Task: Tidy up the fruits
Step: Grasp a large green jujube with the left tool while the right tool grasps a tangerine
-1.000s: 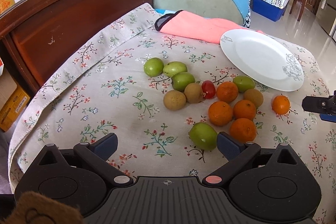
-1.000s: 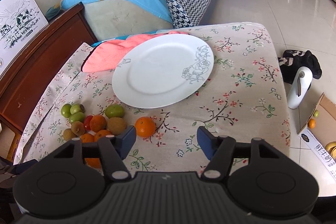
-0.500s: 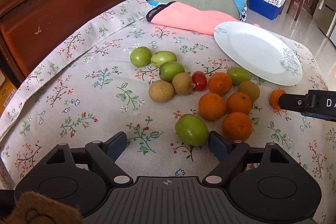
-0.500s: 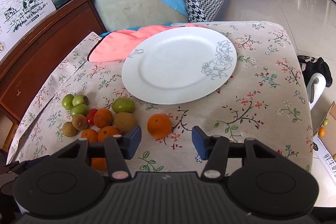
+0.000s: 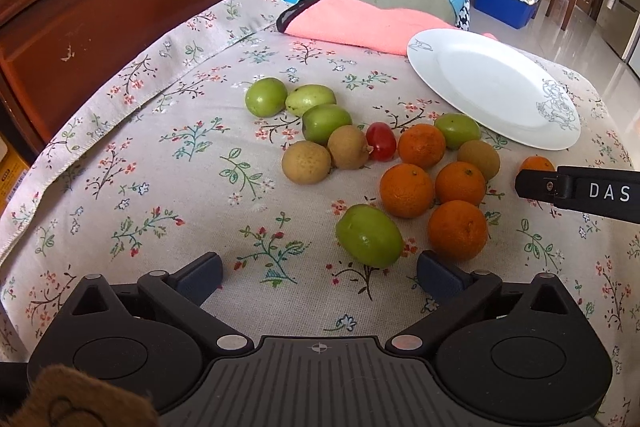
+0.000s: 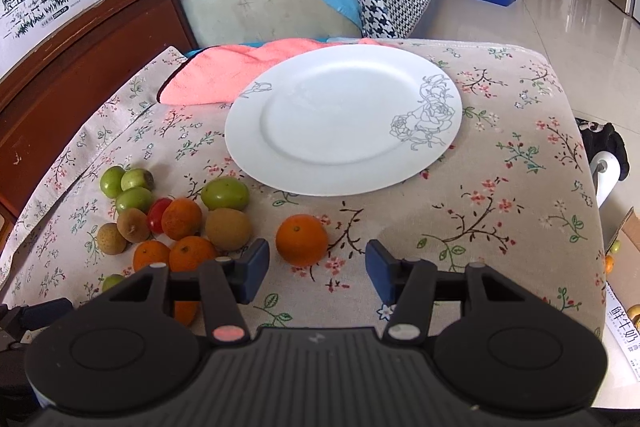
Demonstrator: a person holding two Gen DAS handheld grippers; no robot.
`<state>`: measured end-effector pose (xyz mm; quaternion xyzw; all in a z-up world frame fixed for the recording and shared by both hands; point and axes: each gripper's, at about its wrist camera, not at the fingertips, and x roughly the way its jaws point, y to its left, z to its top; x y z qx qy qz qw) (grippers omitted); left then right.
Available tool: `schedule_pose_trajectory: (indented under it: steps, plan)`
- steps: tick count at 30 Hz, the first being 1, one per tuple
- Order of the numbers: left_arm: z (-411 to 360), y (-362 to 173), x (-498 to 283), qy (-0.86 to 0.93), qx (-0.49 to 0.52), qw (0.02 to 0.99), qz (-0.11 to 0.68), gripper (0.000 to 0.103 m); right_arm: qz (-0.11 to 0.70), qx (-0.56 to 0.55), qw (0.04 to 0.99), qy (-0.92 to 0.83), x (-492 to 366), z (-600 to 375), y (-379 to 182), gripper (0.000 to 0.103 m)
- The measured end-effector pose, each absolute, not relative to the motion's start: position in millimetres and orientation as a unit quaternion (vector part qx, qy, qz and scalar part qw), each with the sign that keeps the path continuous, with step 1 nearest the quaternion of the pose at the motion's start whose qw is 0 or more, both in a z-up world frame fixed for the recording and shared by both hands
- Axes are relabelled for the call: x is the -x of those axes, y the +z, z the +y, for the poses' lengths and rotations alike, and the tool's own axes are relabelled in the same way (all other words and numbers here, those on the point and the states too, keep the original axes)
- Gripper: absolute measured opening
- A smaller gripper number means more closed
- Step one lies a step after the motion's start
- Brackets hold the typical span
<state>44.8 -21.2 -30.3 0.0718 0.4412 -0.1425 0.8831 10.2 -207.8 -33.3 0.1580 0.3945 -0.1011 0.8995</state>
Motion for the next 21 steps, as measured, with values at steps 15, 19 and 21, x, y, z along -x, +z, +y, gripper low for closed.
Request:
schedule_pose_trajectory:
  steps: [15, 19, 21]
  plan:
    - [-21.8, -23.7, -43.3, -0.154, -0.076, 0.894, 0.415, 0.076, 0.383, -0.156, 0.904, -0.106, -10.3, -207.3, -34.1, 0.047]
    - [-23.2, -22.0, -41.0, -0.164, -0.078, 0.896, 0.406, 0.054, 0.380, -0.157, 0.906, -0.097, -10.0, -207.2, -33.9, 0.037]
    - [-24.1, -21.1, -39.7, -0.168, -0.079, 0.897, 0.402, 0.037, 0.381, -0.150, 0.908, -0.093, -10.7, -205.0, -34.0, 0.029]
